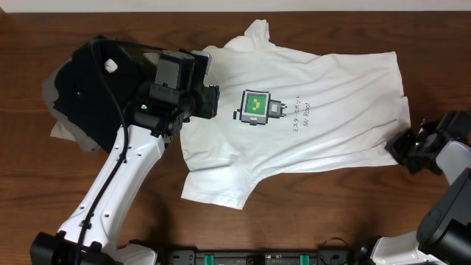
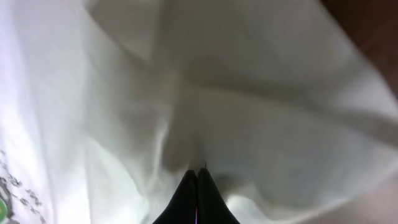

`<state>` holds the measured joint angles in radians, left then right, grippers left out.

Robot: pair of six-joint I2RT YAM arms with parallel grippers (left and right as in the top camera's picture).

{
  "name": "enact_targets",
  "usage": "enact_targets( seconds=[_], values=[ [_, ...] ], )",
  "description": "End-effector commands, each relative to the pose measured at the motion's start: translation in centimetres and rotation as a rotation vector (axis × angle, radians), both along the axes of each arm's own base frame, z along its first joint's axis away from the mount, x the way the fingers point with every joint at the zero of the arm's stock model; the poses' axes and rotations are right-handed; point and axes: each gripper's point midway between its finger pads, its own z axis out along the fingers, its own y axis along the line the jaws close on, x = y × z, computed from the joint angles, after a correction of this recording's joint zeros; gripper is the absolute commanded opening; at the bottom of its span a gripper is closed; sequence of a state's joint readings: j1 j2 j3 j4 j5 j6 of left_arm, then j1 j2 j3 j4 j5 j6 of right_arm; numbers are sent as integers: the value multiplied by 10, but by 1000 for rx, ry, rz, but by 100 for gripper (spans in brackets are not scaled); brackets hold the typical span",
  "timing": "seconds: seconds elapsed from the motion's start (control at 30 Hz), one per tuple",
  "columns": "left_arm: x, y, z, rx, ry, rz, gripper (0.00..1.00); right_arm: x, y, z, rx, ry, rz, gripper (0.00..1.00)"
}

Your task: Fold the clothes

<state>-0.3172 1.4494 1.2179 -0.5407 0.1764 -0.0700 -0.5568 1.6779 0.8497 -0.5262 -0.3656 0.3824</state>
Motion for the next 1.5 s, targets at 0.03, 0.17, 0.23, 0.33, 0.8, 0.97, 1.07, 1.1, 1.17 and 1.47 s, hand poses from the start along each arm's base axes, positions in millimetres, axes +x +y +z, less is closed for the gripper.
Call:
enact_targets(
  seconds=[0.03, 0.17, 0.23, 0.33, 0.8, 0.97, 1.07, 1.1, 1.17, 1.47],
  values=[
    [0, 1, 3, 15, -17, -11, 58, -24, -5, 0, -62, 111, -31, 1],
    [0, 1, 3, 15, -17, -11, 58, -40, -14, 10, -129, 168, -74, 1],
    [1, 1, 3, 14, -21, -10, 58, -28, -12, 23, -127, 90, -55, 1],
    [2, 1, 4, 12, -27, -10, 58, 0, -10, 49, -142, -93, 25, 27],
    [3, 0, 5, 10, -31, -10, 58, 54, -18, 31, -198, -298, 212, 45],
    [3, 0, 5, 10, -31, -10, 58, 60, -12, 25, -152, -324, 229, 36],
    [3, 0, 5, 9, -32, -10, 58, 63, -14, 27, -169, -342, 237, 37],
    [3, 0, 5, 9, -33, -10, 58, 63, -14, 27, -172, -344, 243, 37],
    [3, 0, 6, 9, -35, -10, 58, 59, -10, 24, -151, -324, 243, 38],
    [5, 0, 7, 6, -43, -11, 58, 24, -10, 1, -148, -142, 212, 24]
  ],
)
